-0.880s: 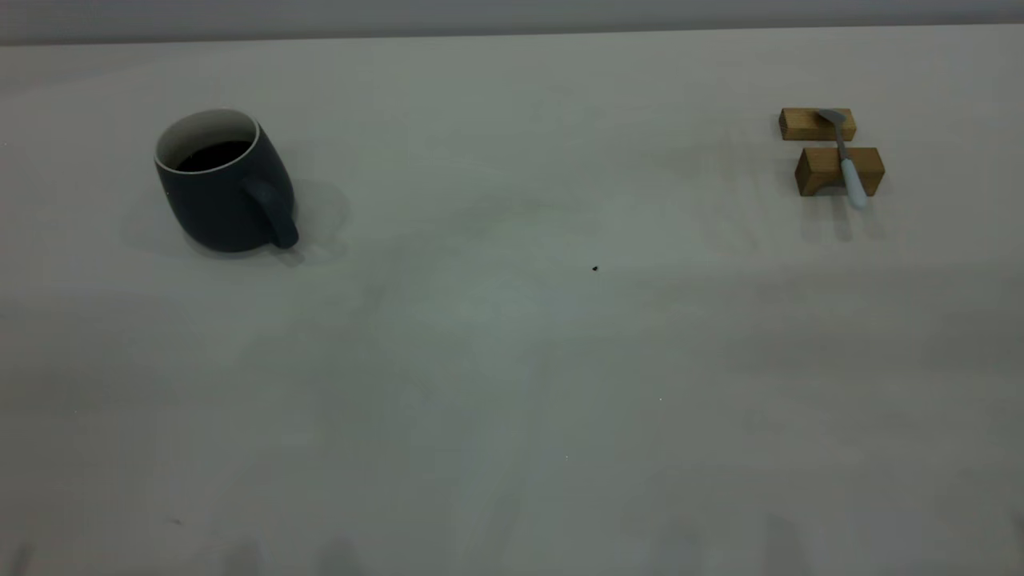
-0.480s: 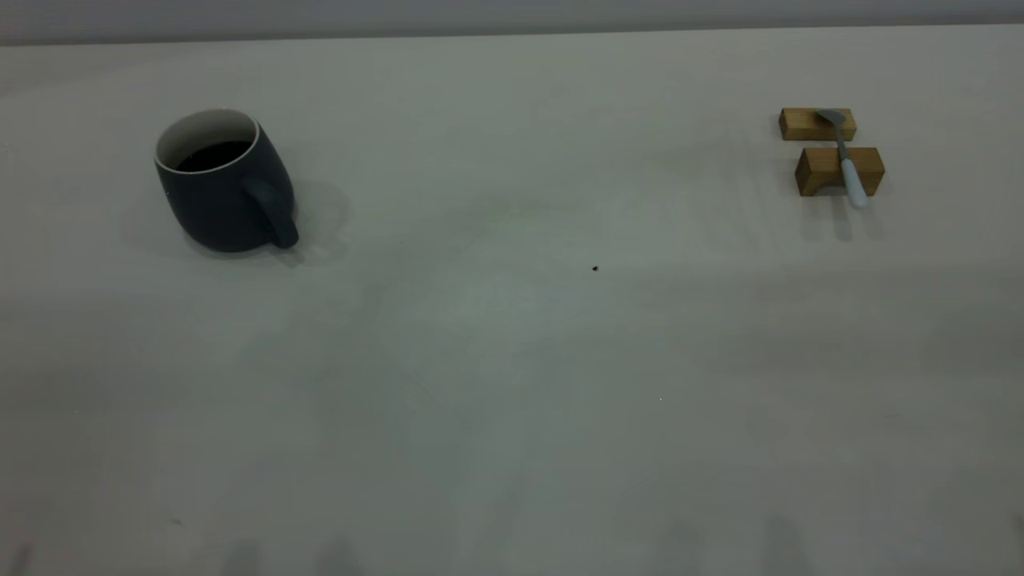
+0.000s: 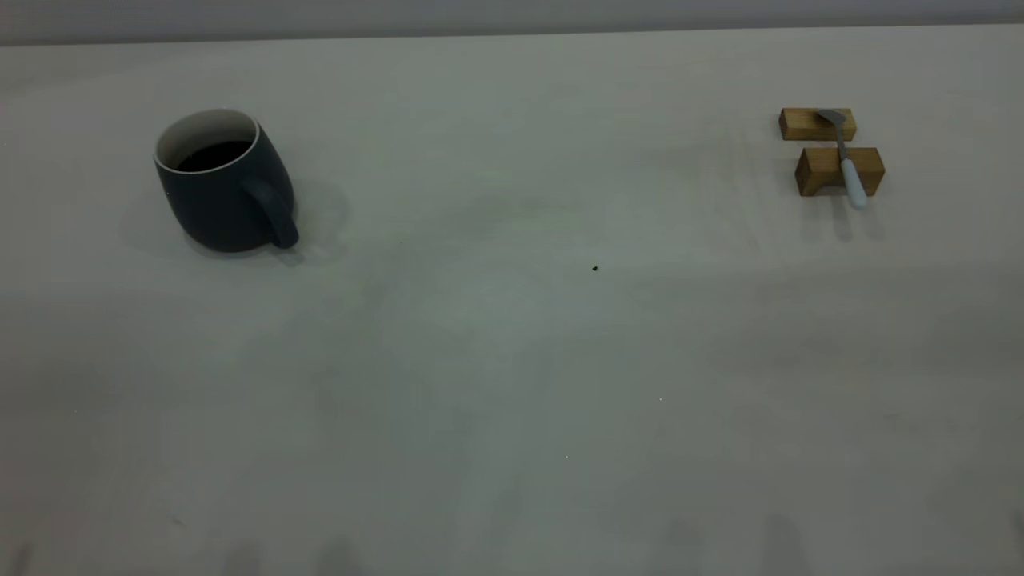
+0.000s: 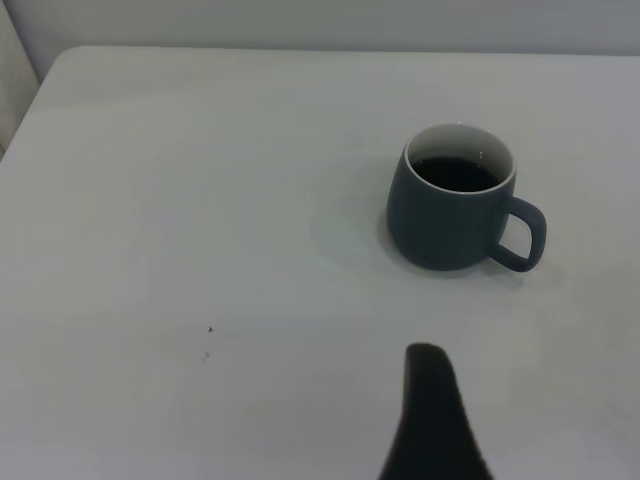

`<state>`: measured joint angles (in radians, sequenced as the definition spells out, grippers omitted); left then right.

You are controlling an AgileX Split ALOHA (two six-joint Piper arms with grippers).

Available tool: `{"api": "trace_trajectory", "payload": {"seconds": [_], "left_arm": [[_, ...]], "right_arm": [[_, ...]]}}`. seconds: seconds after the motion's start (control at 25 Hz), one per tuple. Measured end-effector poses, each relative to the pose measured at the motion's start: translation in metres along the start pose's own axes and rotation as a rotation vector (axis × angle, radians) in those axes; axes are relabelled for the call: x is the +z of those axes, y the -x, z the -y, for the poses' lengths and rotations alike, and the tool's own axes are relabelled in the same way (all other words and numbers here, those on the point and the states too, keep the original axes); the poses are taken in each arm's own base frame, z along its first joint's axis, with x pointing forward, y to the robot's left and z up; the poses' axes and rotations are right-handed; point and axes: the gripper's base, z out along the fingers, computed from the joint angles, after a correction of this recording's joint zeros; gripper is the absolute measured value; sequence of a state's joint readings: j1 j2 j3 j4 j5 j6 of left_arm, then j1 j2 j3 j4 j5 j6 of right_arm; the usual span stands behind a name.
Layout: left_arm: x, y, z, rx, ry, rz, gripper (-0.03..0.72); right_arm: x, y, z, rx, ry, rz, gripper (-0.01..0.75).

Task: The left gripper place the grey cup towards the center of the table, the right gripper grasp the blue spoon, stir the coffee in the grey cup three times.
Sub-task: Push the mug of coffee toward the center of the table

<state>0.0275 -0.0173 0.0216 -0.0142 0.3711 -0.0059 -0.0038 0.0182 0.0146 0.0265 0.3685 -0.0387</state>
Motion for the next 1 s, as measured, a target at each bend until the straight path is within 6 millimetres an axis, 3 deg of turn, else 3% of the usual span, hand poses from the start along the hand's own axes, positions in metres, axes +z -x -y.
{"api": "trace_trajectory", "payload": {"seconds": [0.76, 1.0], "left_arm": [[-0.002, 0.001, 0.001, -0.021, -0.006, -0.027, 0.585], [-0.038, 0.051, 0.002, -0.033, -0.017, 0.044, 0.585]], "right_arm": [[0.000, 0.000, 0.000, 0.000, 0.000, 0.000, 0.580], [0.000, 0.000, 0.000, 0.000, 0.000, 0.000, 0.580]]}}
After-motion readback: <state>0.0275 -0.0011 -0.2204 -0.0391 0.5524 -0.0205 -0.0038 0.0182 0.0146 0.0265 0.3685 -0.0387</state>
